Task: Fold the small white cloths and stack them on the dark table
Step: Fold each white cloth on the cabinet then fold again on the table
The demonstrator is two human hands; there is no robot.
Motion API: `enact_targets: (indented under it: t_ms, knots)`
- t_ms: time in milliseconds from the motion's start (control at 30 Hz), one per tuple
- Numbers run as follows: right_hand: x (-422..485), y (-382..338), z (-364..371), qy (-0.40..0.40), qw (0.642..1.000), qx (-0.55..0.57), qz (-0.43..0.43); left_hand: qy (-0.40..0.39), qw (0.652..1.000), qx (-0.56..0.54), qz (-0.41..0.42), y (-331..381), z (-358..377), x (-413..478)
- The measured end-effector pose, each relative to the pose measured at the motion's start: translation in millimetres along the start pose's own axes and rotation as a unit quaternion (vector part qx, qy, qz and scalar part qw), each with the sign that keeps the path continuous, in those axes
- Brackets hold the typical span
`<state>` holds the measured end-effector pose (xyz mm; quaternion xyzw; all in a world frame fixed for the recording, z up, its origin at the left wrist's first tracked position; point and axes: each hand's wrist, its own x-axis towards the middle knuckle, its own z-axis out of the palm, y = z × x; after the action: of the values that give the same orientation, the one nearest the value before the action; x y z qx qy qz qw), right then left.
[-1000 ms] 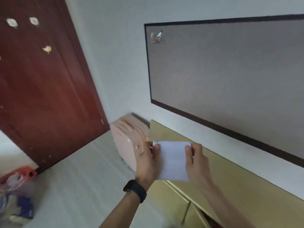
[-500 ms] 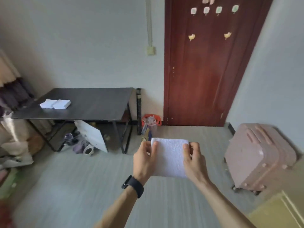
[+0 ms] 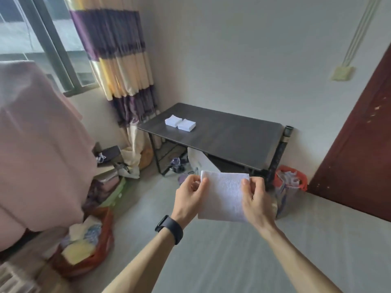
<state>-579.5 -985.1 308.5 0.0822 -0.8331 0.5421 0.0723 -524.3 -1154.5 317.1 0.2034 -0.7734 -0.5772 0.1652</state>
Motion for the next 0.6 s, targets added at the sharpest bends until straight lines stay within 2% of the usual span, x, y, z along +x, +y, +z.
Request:
enact_targets:
  t_ms: [367, 600]
  knots:
    - [176, -28, 179, -0.087, 0.993, 0.075, -0.022, 0.113, 0.993, 0.022, -0.022, -35, -63, 218]
    - [291, -50, 282, -0.131, 0.987, 0.084, -0.041, 0.167, 0.985, 0.026, -0.034, -50, -100, 354]
